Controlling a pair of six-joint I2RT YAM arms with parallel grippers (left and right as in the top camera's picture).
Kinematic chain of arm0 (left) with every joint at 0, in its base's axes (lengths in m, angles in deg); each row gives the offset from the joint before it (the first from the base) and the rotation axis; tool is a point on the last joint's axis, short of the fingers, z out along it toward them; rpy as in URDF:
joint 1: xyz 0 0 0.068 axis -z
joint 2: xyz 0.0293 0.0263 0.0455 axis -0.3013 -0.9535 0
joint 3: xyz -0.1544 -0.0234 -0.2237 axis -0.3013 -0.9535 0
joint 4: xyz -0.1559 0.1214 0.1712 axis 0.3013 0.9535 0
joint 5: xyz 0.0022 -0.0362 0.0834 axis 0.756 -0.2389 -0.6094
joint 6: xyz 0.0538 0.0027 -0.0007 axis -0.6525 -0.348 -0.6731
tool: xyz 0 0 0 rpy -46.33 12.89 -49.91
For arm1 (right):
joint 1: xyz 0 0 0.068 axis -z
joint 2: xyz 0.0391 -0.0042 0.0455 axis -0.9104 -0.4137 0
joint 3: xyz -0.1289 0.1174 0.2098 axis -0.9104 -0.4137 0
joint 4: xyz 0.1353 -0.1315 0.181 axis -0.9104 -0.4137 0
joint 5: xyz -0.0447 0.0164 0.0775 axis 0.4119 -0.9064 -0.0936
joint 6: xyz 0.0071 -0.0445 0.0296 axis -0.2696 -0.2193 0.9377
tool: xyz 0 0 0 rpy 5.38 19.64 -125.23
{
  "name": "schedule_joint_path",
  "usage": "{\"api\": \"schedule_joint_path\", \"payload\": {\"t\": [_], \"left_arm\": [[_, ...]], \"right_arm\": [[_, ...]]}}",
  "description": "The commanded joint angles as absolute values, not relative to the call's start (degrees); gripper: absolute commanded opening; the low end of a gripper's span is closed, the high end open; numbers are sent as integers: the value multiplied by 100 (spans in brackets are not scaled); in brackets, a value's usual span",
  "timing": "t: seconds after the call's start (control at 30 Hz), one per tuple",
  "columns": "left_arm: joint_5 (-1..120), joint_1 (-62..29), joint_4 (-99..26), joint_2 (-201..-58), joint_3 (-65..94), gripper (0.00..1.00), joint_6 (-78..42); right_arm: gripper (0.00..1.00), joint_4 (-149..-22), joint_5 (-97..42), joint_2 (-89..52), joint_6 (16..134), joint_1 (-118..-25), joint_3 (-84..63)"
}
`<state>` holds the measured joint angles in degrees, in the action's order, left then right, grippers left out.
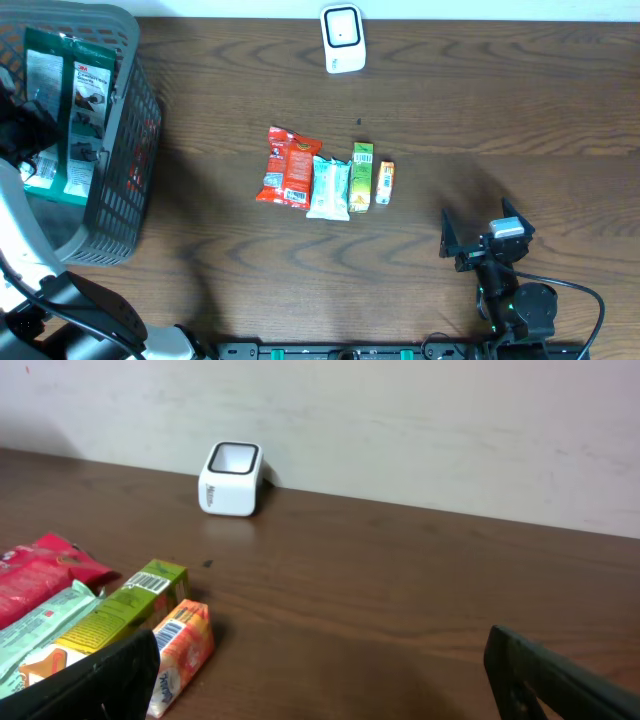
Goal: Scan the item barcode
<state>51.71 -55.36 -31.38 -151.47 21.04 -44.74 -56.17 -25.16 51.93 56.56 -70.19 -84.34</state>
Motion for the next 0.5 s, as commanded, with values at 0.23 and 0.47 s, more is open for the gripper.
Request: {"api": "schedule_joint_path", "payload": {"t": [0.23,0.47], "left_arm": [[5250,-5534,-3156,-14832,2157,7,-4033],[5252,-5534,-3125,-14771,2157,7,-3950]], "right_arm": [[99,-5641,-2488,5217,5728,-6995,-8440],[99,-5641,-2488,5217,5728,-6995,-8440]]}}
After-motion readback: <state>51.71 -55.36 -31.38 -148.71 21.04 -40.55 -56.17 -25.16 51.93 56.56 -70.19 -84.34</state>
